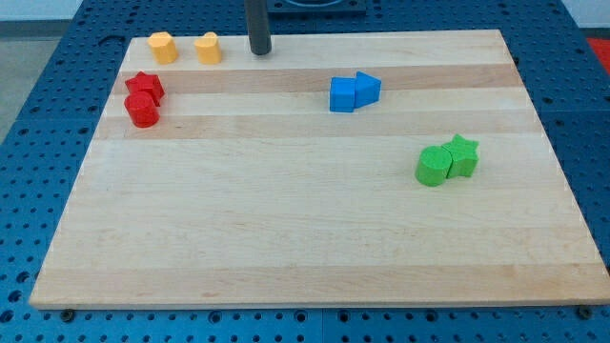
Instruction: Slide the yellow heart along with the yellow hexagon left a bit
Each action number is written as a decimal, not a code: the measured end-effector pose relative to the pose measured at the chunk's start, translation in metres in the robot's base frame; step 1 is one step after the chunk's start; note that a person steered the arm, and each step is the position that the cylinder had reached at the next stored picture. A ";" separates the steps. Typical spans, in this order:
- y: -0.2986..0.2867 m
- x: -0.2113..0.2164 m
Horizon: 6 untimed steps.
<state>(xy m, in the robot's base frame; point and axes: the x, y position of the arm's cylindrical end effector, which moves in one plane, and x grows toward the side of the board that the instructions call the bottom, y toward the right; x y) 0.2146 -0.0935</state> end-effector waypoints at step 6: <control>-0.047 0.011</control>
<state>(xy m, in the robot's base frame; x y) 0.2255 -0.1408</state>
